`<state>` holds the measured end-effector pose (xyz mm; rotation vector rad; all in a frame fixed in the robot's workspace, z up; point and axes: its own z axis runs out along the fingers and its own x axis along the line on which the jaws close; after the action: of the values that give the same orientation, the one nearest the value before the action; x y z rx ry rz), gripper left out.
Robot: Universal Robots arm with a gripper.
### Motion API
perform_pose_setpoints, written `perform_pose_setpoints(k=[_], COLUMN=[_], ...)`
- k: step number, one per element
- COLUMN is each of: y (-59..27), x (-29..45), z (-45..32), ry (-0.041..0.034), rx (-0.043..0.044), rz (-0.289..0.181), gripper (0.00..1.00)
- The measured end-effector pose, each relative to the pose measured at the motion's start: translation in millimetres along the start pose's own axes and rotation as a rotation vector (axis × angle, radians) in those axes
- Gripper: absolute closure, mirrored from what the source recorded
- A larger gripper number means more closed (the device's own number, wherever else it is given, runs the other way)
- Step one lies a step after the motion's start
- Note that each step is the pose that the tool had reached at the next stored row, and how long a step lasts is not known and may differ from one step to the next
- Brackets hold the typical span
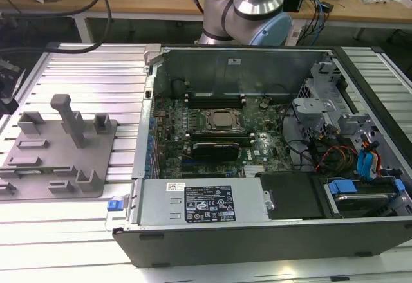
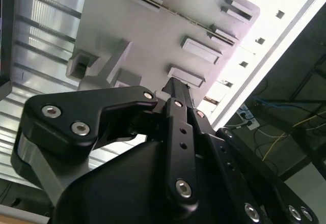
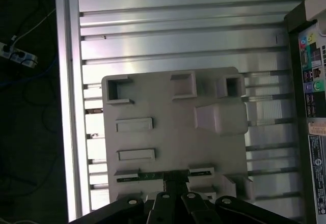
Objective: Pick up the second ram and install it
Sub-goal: 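Reach for the second ram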
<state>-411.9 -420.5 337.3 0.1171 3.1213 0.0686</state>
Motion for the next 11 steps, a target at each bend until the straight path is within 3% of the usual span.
perform_pose_setpoints(k=[4,11], y=[-6.4,-9.1], x=[0.0,-0.6], z=[8.1,11.4], ry=[0.0057,0.0078], rx=[0.0004,0.0003], rz=[0.0,0.0], gripper=[0.92,0.92])
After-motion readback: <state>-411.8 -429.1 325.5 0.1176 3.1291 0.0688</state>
